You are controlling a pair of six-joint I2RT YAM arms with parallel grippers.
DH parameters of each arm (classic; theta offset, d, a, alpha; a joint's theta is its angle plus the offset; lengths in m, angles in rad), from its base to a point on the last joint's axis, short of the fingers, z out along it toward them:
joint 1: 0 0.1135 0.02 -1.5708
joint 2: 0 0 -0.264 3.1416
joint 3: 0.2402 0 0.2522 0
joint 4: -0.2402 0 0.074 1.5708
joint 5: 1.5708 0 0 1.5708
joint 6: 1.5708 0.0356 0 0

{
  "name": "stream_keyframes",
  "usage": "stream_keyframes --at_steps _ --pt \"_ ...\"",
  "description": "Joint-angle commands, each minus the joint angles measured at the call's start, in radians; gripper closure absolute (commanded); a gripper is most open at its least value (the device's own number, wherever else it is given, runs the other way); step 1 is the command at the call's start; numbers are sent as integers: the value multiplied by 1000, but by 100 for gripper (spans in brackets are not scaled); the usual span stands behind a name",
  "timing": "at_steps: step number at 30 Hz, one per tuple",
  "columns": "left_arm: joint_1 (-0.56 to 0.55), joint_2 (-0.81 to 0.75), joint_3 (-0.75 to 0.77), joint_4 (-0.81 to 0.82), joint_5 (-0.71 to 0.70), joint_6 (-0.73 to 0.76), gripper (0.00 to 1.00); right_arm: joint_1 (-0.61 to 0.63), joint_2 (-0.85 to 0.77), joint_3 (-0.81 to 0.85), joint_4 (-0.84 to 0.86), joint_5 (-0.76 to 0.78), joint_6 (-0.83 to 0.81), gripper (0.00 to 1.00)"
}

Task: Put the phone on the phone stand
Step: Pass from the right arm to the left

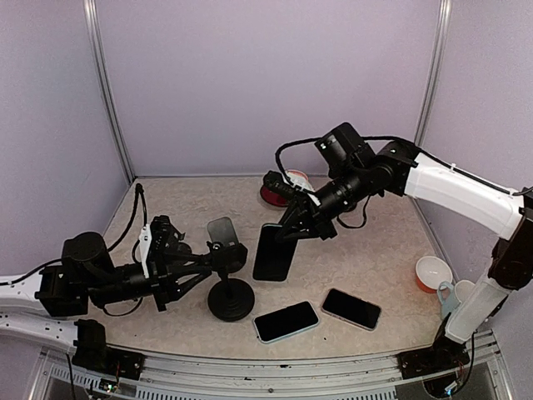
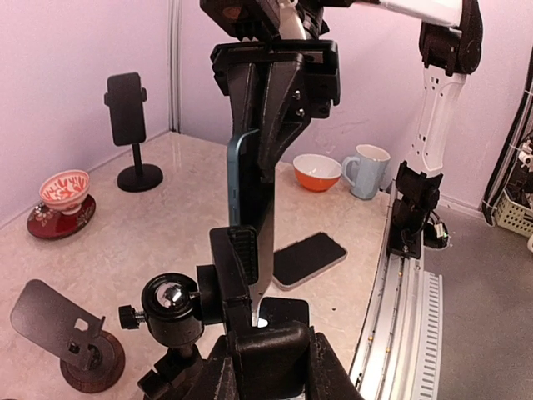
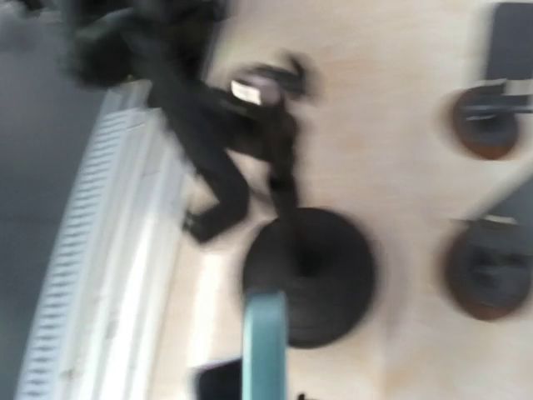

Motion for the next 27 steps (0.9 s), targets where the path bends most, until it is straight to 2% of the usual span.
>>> stream_keyframes --at_steps 1,8,13,19,21,22,27 --pt "9 -39 -2 248 -27 81 100 -28 -114 -86 200 134 94 100" --pt "106 4 -58 297 53 39 100 -42 -199 -196 307 317 188 100" --pt "173 5 -117 381 68 29 100 -64 -252 -263 370 337 219 100" --pt "203 41 -122 402 83 25 100 -68 -269 -289 387 341 234 100" --pt "203 49 -124 400 84 20 89 -68 -270 -292 392 335 236 100" --pt "203 53 -123 399 85 18 80 -68 -270 -293 395 326 238 100" --pt "203 43 -119 383 93 12 63 -68 -268 -296 399 274 234 100"
